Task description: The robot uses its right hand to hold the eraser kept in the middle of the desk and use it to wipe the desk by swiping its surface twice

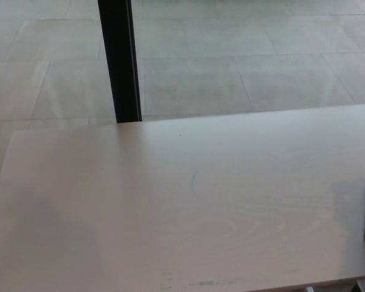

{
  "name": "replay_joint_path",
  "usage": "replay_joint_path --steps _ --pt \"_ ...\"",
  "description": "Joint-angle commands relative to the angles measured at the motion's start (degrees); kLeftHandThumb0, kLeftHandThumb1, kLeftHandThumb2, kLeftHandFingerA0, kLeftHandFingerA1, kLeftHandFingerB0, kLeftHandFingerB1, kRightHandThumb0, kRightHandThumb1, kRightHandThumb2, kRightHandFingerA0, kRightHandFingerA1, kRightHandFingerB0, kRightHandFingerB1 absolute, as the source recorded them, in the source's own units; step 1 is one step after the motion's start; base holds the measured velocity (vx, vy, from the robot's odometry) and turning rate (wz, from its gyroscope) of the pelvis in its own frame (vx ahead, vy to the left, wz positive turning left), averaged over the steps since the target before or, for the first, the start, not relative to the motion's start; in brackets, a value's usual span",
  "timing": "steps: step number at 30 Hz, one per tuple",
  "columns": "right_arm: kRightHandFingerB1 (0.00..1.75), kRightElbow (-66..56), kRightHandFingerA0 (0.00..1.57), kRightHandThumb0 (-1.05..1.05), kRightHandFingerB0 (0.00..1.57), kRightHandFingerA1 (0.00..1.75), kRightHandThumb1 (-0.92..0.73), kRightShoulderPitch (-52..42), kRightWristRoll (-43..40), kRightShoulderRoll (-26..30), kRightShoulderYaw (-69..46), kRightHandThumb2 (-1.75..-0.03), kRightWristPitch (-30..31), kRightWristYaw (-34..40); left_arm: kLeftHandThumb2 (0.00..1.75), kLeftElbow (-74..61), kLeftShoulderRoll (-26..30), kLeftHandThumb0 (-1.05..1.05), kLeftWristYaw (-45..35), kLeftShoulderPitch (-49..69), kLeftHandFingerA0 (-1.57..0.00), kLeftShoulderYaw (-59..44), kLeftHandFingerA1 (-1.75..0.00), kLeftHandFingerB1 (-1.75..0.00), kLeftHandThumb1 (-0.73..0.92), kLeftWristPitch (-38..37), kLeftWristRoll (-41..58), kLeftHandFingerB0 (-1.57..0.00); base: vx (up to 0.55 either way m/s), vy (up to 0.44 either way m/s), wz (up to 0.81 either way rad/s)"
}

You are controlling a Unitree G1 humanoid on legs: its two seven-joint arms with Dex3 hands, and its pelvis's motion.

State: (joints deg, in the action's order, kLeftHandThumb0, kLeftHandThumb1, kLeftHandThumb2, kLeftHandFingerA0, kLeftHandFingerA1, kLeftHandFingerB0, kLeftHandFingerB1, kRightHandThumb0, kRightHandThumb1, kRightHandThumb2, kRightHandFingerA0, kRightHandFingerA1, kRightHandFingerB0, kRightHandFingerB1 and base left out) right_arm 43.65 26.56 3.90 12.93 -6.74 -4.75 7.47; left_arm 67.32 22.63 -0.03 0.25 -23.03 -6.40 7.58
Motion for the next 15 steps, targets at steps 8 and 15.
replay_joint_path --steps 8,15 --pt "1.70 -7.81 0.88 -0.26 0.64 1.75 -0.61 -4.12 4.38 -10.32 14.95 -0.88 7.14 -3.79 1.05 -0.49 0.67 -0.52 1.09 -0.11 -0.77 0.20 -0.77 -0.68 0.66 0.19 0.23 -0.61 0.00 0.000 0.00" --pt "1.53 -14.97 0.89 -0.32 0.71 1.75 -0.68 -7.36 5.22 -14.92 22.22 -0.82 10.20 -6.45 1.05 -0.51 1.09 -0.53 1.52 -1.29 -0.79 1.11 -0.76 -0.70 0.66 0.87 -0.60 -0.65 0.00 0.000 0.00"
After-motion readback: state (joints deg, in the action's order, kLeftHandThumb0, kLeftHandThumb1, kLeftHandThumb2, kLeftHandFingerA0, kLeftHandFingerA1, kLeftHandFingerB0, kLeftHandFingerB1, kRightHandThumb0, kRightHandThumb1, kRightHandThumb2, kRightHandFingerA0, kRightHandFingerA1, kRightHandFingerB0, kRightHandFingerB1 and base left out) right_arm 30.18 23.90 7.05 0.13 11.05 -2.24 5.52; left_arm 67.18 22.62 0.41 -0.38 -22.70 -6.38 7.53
